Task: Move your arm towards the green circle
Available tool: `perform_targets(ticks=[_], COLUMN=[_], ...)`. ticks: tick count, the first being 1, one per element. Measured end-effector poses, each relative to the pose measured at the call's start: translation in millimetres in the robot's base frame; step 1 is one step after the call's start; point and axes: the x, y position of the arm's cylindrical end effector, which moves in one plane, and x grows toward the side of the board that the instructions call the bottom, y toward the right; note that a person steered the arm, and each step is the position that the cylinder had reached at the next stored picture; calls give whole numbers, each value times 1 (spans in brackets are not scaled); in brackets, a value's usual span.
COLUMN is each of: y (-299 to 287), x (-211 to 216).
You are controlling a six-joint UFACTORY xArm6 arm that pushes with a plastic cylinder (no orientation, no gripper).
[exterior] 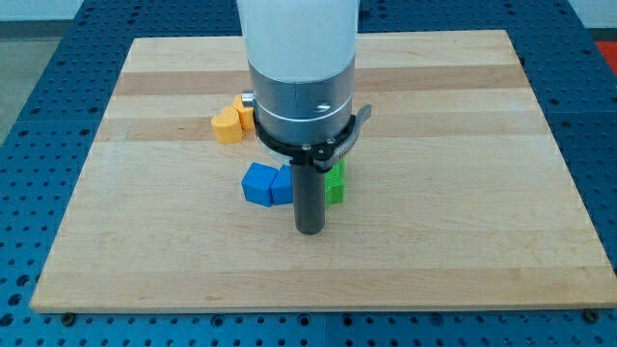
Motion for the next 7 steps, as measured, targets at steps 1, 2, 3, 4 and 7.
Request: perform_targets(ticks=[1, 2, 3, 4, 7], y=[11, 55, 98, 125, 106], x=[-1, -1, -13, -51, -140])
